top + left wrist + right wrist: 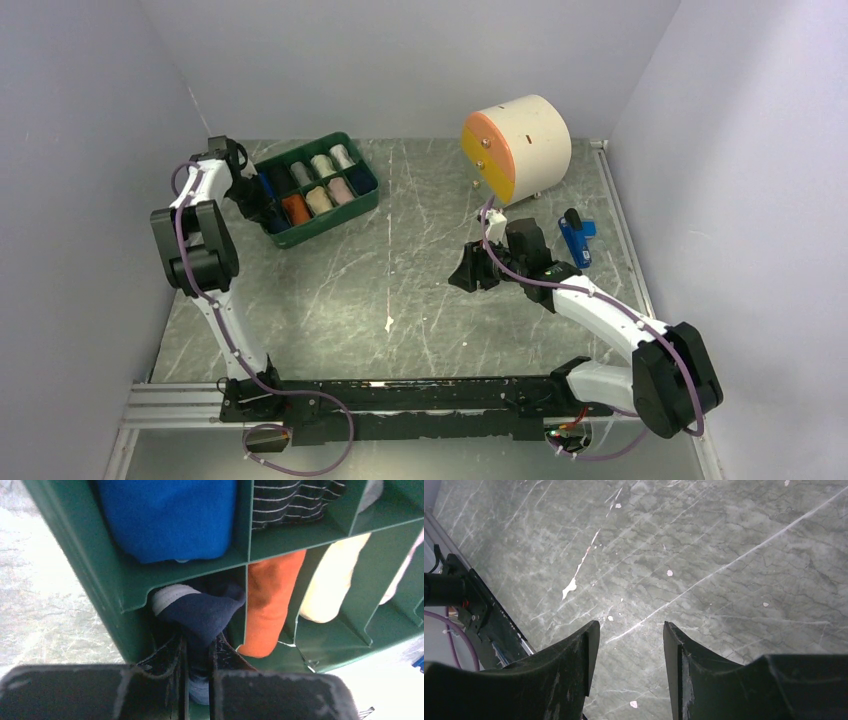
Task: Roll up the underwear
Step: Place the underwear in the storage box.
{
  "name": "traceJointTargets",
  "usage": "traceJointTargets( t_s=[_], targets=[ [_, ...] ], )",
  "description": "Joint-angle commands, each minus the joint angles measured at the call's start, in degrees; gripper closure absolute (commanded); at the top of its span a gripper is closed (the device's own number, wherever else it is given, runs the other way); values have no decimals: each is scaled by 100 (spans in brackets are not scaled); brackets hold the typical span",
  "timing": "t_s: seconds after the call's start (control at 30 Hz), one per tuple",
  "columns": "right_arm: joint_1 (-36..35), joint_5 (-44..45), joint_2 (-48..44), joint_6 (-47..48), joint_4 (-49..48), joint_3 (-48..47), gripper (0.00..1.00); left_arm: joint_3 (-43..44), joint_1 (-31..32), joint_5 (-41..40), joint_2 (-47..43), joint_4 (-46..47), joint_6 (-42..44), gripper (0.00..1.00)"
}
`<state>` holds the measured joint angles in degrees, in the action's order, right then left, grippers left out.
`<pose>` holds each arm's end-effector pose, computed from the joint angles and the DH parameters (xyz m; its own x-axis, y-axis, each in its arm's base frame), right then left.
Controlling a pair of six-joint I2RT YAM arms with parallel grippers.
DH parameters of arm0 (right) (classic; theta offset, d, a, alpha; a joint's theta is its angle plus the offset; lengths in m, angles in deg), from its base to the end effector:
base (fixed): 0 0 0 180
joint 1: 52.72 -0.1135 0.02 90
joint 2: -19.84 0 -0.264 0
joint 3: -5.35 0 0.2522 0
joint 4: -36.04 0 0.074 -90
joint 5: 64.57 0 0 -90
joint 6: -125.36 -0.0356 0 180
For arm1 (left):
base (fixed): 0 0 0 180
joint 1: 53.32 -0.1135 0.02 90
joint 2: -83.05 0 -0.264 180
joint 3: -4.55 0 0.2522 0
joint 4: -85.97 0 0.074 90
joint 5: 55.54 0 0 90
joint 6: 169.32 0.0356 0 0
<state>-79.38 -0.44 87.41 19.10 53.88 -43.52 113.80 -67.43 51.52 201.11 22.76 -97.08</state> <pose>0.2105 0.1231 0.2135 -0.7116 -0.0754 -0.6986 -0.5394 0.6958 0.4744 0.4164 0.0939 0.2051 -0.8342 -0.5104 -0.2089 -0.4197 0.8333 -0.3599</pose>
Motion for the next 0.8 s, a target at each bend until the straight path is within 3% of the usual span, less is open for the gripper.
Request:
traceJointTargets(
  t_s=[0.0, 0.3, 0.63, 0.77],
  targets=[
    [25, 12, 37, 86, -48, -250, 46, 343, 83, -657, 273, -610, -79, 95],
    [22, 42, 2, 137, -21, -259, 46, 670, 153, -1074, 641, -969, -298, 87],
    [21, 39, 0, 144, 19, -285, 46, 1016, 147, -1120, 600, -1017, -423, 60],
    [23, 46, -3, 140, 20, -277, 46, 1189, 152, -1140, 482, -1113, -454, 57]
  ],
)
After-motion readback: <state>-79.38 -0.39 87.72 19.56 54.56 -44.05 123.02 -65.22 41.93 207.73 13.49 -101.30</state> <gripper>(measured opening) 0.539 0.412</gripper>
